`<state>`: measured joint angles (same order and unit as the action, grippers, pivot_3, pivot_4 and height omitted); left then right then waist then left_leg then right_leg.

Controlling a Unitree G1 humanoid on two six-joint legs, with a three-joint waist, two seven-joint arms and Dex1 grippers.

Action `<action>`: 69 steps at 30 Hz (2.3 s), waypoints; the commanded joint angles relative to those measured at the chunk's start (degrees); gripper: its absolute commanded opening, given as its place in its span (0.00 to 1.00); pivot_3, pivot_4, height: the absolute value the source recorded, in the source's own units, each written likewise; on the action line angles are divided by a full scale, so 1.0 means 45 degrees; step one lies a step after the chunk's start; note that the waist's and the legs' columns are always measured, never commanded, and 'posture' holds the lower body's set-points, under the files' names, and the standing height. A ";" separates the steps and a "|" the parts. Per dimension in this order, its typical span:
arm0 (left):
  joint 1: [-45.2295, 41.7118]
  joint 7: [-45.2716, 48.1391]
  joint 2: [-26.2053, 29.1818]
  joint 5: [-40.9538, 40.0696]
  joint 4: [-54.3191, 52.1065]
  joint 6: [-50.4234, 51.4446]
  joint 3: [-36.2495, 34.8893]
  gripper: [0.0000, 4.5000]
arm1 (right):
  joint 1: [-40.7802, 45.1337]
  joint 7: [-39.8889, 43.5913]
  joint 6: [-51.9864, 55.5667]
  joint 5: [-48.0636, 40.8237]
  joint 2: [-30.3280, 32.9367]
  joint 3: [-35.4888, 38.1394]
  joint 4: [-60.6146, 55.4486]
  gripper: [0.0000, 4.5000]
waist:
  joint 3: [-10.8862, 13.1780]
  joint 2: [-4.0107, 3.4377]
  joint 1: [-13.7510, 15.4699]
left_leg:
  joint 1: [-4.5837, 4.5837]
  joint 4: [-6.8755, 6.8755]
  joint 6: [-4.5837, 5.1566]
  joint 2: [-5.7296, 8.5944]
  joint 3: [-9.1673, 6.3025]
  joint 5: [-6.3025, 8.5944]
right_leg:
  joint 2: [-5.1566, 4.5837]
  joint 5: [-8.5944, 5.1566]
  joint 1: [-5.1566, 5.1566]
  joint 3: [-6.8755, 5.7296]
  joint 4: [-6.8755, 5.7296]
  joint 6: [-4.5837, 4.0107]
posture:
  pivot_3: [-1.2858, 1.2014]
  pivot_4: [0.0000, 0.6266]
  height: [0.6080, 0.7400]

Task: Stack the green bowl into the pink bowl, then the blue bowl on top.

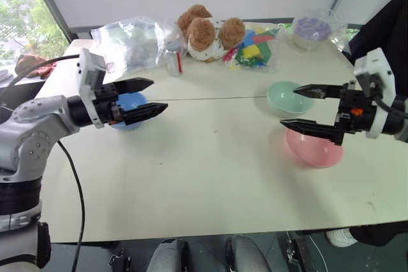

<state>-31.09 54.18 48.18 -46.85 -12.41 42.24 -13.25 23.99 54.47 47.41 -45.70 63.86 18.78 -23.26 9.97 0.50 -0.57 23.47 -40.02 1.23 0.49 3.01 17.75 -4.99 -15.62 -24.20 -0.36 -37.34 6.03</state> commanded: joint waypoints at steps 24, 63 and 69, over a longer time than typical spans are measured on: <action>0.0496 0.0117 0.0037 0.0562 -0.0484 -0.0702 -0.0081 0.99 | 0.0024 0.0662 -0.0665 0.1680 0.0357 -0.0365 0.0910 1.00 | 0.0000 -0.0001 -0.0005 | 0.0000 0.0006 -0.0011 -0.0001 -0.0001 -0.0006 | -0.0008 0.0000 -0.0001 0.0001 0.0010 -0.0001 | 0.52 0.24 1.00; -0.0409 0.2357 0.0284 0.1957 0.0721 -0.1830 0.0952 1.00 | -0.1907 0.2174 -0.4551 0.7195 0.1205 -0.4301 0.0303 0.01 | 0.0002 -0.0005 -0.0006 | 0.0000 -0.0009 -0.0002 -0.0004 0.0002 -0.0002 | 0.0059 0.0000 0.0008 0.0003 0.0012 0.0000 | 0.52 0.24 1.00; -0.0636 0.2265 0.0368 0.2037 0.0963 -0.1883 0.0878 1.00 | 0.2489 0.3647 -0.5453 0.8111 -0.0964 -0.7374 0.0452 0.01 | -0.0001 0.0004 -0.0126 | -0.0013 -0.0013 -0.0011 -0.0021 0.0001 -0.0007 | 0.0061 0.0000 0.0004 0.0005 0.0000 0.0000 | 0.52 0.24 1.00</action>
<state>-32.73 64.59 49.02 -37.71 -7.17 34.49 -7.71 32.44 69.34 25.07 -11.20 61.71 -10.63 -21.55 9.97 0.52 -1.14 23.41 -40.07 1.18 0.40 3.01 17.71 -4.70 -15.62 -24.19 -0.33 -37.37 6.02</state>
